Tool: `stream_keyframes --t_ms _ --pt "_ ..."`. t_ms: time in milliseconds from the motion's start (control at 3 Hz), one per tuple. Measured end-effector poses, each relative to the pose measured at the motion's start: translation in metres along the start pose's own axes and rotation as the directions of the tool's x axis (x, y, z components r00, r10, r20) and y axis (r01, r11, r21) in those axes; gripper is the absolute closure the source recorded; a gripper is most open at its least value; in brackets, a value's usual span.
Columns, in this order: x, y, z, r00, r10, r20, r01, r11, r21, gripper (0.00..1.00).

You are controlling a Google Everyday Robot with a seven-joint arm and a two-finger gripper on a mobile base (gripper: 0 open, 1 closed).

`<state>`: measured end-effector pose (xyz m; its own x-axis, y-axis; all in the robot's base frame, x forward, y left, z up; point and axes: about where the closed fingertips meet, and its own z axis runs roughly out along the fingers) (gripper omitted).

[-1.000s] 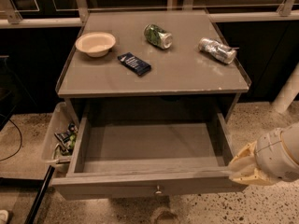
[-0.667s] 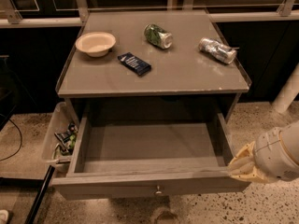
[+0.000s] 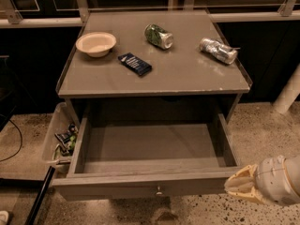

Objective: Close top drawer

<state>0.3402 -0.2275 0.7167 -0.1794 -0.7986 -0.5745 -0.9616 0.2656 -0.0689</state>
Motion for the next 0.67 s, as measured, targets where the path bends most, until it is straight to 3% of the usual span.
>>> stream_keyframes --t_ms 667 --pt "0.02 -0.004 0.066 0.997 0.029 0.073 -0.027 0.9991 -0.034 1.0"
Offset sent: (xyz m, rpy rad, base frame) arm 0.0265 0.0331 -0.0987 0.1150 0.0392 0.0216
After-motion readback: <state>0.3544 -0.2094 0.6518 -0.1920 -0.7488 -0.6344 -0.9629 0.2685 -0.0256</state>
